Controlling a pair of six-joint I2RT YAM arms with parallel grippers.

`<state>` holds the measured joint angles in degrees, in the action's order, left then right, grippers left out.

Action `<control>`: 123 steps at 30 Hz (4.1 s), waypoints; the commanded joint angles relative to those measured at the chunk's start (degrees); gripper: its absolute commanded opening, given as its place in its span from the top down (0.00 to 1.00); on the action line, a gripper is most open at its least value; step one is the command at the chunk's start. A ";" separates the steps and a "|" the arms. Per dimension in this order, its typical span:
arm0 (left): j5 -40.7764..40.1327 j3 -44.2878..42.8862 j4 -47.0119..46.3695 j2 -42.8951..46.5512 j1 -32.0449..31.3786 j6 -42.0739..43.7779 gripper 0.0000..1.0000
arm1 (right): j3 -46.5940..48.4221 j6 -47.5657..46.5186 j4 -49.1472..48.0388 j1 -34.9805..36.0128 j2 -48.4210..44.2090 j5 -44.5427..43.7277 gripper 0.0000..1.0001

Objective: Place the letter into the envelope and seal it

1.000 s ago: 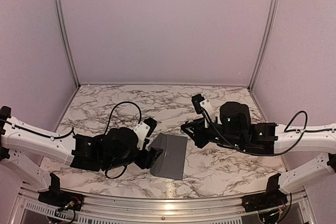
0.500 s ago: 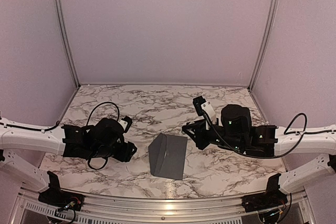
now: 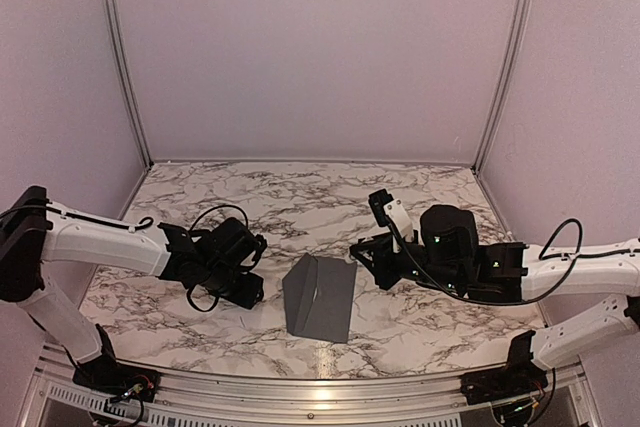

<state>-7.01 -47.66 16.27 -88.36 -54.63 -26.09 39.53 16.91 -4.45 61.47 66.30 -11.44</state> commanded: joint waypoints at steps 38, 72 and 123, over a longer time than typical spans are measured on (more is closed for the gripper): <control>2.85 3.80 -7.78 -2.16 0.15 6.25 0.68 | 1.87 0.44 -0.56 -0.70 2.93 -0.97 1.00; 1.46 2.86 -7.85 -1.45 -1.80 8.37 0.92 | 1.07 1.39 -1.11 -0.74 2.45 0.33 1.00; 29.58 1.07 -22.13 20.36 -11.81 28.29 0.94 | -3.39 6.75 -20.59 1.98 -4.78 37.40 1.00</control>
<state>20.93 -46.76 -3.49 -69.36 -66.35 1.85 34.96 23.00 -23.14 62.81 60.45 25.47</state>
